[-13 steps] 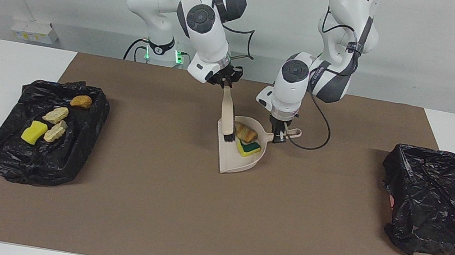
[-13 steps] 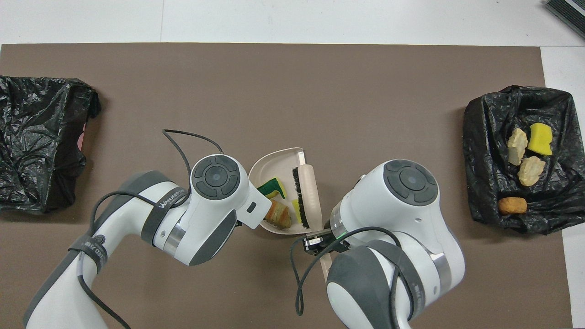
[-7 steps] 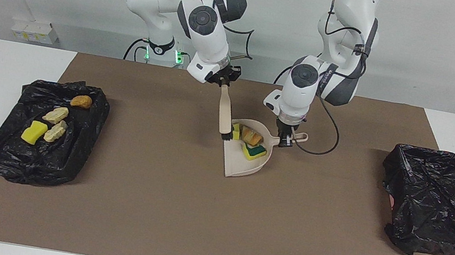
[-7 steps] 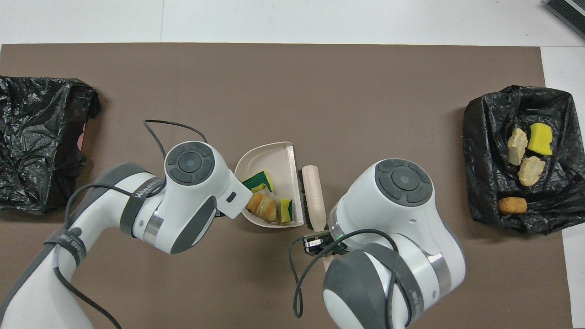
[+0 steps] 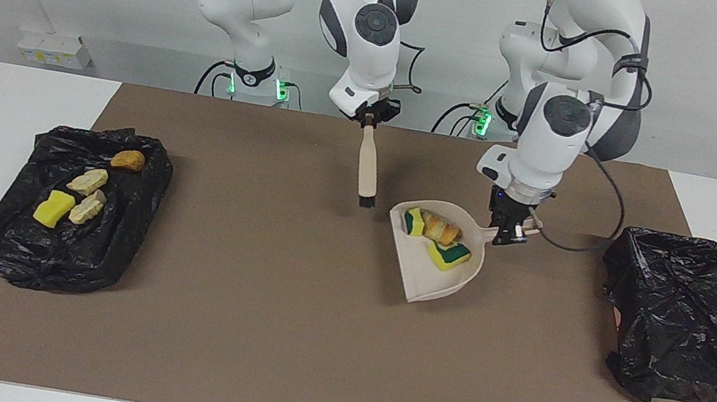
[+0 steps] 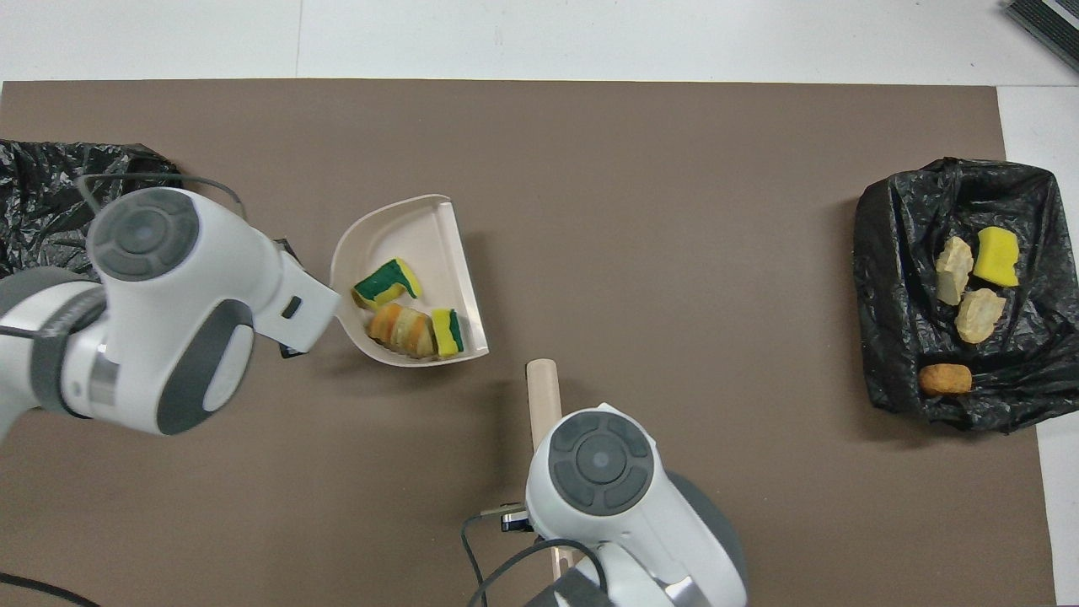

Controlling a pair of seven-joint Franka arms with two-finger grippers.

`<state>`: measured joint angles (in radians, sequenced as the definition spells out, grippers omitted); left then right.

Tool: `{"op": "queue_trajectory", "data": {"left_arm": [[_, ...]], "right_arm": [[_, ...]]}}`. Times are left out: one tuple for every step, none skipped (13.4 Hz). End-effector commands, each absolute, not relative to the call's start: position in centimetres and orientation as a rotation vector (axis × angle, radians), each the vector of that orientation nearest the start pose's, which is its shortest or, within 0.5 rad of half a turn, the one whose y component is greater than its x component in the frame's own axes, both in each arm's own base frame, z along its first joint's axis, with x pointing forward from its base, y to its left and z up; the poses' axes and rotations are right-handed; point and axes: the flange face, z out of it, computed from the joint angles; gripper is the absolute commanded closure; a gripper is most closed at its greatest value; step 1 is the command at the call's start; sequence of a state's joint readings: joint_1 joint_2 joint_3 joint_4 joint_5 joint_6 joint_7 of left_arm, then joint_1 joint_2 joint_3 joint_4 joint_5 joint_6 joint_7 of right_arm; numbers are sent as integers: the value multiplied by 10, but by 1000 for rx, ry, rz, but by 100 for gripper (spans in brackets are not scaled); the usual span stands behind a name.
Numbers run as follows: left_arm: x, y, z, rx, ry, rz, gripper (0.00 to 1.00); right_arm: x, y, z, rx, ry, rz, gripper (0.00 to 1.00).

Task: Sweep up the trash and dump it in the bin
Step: 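Carry the dustpan with the left gripper over the black bin nearby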

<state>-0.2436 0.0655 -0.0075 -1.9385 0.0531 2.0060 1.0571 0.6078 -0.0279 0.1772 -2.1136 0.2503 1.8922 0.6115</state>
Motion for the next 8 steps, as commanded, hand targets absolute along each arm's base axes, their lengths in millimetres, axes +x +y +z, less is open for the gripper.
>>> {"op": "queue_trajectory", "data": {"left_arm": [[579, -83, 487, -2428, 1897, -8, 100], [588, -62, 500, -2416, 1891, -36, 100], [591, -43, 509, -2425, 1872, -46, 100], [595, -17, 515, -2424, 1871, -58, 100], [598, 8, 520, -2426, 1906, -71, 100], [605, 38, 527, -2435, 1934, -78, 100], [611, 71, 533, -2438, 1955, -54, 100], [616, 101, 536, -2451, 1972, -27, 100]], "right_arm": [[340, 401, 387, -3091, -34, 419, 100], [326, 420, 370, -3117, -60, 406, 100], [320, 429, 354, -3148, -39, 389, 100], [319, 432, 345, -3172, -31, 372, 100], [317, 434, 343, -3175, -35, 369, 100], [317, 433, 342, -3176, -33, 373, 100], [317, 432, 342, -3181, -34, 382, 84], [317, 432, 343, -3189, -41, 377, 1]]}}
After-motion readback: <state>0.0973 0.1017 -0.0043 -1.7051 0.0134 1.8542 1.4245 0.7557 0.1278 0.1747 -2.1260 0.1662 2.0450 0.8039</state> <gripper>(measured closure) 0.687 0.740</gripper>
